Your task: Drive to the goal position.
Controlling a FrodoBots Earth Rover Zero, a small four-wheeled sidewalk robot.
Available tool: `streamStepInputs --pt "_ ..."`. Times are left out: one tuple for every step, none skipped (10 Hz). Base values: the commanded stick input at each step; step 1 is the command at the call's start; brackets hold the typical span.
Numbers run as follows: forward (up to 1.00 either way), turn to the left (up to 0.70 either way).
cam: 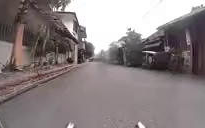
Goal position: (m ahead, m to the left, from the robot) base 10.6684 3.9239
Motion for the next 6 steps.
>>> streamStepInputs --pt "0.70 0.14" --pt "0.70 0.14" --pt "0.70 0.14" --pt "0.70 0.14" --pt "0.70 0.14" --pt "0.70 0.14"
